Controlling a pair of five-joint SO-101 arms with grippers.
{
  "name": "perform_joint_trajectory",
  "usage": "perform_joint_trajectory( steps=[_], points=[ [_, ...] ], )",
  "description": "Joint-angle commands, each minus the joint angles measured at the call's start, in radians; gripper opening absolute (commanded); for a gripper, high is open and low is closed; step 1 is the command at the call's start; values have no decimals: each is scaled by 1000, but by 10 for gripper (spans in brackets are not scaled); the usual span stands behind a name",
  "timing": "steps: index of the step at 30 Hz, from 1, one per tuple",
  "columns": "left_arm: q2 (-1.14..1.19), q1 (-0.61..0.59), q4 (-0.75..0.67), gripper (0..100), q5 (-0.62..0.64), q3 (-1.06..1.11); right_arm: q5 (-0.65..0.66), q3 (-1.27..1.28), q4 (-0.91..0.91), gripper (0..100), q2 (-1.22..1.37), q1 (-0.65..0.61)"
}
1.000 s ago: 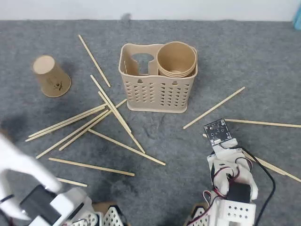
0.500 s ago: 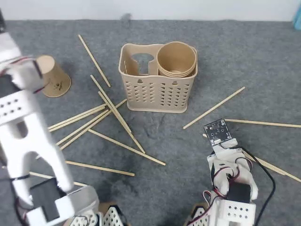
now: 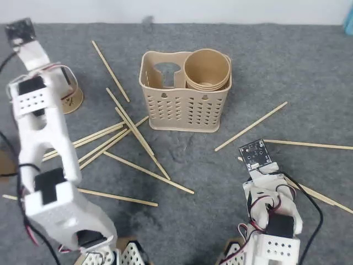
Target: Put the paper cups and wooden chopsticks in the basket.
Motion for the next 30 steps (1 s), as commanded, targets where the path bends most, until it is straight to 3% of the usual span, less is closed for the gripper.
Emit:
perform_joint_trajectory(
  steps=[1,9,22,26,30],
  points=[
    [3,3,-32,14,12,-12,12,-14,1,8,-15,-7],
    [3,3,46,14,12,-7,12,-14,-1,8,-15,-7],
    [-14,3,710,13,11,-16,12,-11,-12,8,-15,-8],
    [-163,-14,733,13,8,-38,12,-11,-12,8,-15,-8],
    [-359,-23,598,13,11,-65,12,-11,-8,8,-15,-8]
  ],
)
